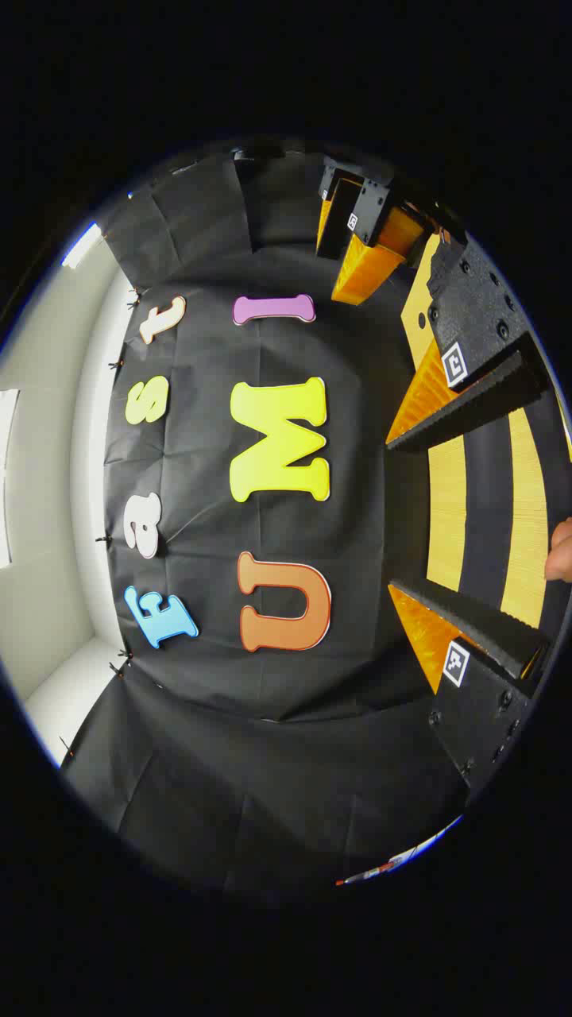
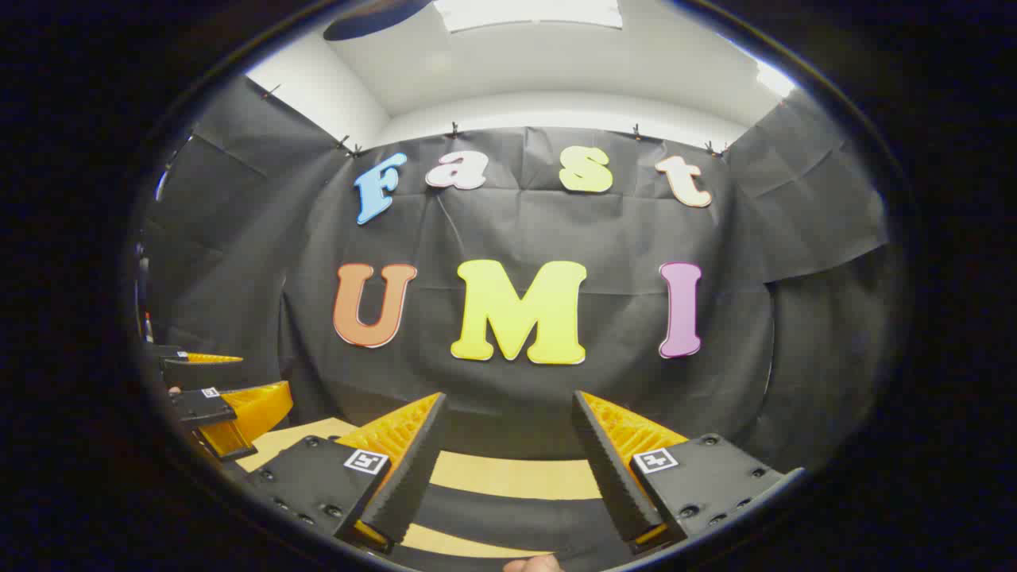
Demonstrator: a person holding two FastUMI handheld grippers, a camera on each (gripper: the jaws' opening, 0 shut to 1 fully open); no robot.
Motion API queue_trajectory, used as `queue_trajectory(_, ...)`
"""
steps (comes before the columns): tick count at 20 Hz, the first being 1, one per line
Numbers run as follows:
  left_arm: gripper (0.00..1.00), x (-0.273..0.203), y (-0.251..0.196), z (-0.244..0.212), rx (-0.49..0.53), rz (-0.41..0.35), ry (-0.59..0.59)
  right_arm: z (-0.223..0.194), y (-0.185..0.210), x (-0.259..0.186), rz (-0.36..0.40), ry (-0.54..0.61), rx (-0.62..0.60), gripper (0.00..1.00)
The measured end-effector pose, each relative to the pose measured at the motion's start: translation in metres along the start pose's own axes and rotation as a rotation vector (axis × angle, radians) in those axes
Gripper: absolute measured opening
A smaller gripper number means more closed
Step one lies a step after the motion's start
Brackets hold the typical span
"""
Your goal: Grasp the waist and the cuffs of the jeans and fold them to make the two legs overlap; first hold the waist and fold one-third of the jeans toward the cuffs, then hold the cuffs and fold the remaining one-third in the same direction to finish folding.
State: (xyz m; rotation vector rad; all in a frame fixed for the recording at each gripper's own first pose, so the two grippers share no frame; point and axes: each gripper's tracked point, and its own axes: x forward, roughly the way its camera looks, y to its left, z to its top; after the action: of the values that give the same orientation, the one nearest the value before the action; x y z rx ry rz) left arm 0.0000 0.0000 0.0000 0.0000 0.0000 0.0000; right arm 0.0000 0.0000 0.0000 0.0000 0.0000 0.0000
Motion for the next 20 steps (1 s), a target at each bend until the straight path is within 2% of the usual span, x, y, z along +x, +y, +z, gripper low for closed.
queue_trajectory(2,1.0,-0.002,-0.003,0.002,0.017,-0.003,0.0,-0.003,0.002,-0.004,0.002,0.012,-0.011,0.94)
queue_trajectory(14,0.99,-0.002,-0.004,0.004,0.04,0.002,-0.011,0.0,-0.015,-0.022,-0.046,0.022,-0.02,0.94)
queue_trajectory(20,0.99,-0.002,0.001,-0.001,0.024,0.027,-0.001,-0.001,-0.016,-0.018,-0.031,0.021,-0.01,0.94)
